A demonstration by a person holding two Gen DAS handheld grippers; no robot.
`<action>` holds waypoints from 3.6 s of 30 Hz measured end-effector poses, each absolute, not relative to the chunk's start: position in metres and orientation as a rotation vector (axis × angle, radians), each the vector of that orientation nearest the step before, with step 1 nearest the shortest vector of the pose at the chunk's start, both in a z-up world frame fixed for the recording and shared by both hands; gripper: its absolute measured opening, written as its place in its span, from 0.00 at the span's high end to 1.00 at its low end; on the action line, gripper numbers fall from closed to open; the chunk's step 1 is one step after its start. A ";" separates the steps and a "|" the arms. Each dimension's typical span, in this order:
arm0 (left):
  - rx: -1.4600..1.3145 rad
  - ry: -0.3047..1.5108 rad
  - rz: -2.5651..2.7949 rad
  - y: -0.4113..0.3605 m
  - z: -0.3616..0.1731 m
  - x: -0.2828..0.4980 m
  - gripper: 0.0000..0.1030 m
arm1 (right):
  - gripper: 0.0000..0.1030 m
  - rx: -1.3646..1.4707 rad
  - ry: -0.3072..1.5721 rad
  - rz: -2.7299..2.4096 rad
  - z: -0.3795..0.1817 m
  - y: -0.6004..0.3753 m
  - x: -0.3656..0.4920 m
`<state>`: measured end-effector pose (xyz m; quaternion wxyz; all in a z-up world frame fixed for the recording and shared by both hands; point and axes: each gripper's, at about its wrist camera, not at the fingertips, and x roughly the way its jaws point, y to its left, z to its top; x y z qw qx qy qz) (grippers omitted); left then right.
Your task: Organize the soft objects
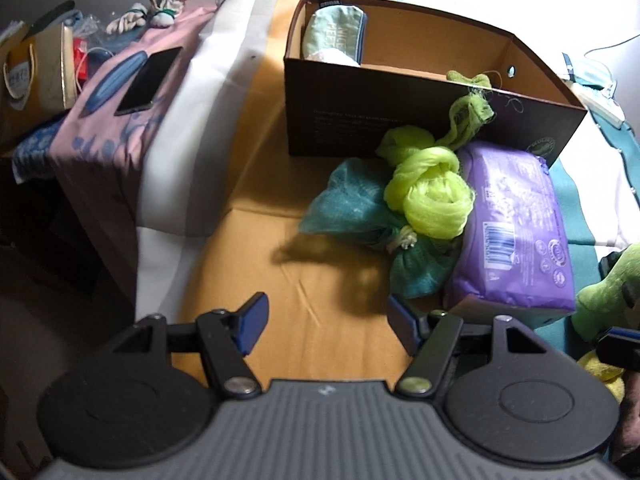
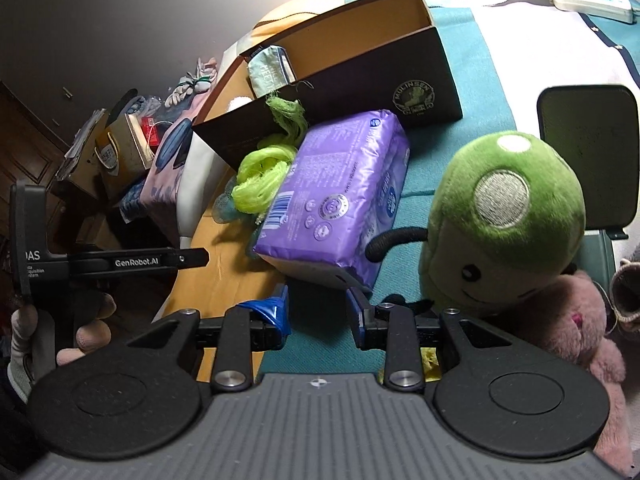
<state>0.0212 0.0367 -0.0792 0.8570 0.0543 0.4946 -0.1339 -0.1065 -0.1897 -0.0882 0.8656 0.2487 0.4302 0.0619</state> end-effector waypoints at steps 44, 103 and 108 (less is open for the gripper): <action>0.061 1.021 -0.449 0.030 -0.125 0.052 0.97 | 0.86 0.469 0.871 0.150 -0.066 -0.164 -0.050; 0.139 0.955 -0.560 0.076 -0.115 0.019 0.85 | 0.78 0.156 0.838 0.216 -0.090 -0.082 0.057; 0.153 0.943 -0.583 0.079 -0.106 0.013 0.85 | 0.78 0.244 0.770 0.229 -0.068 -0.094 0.026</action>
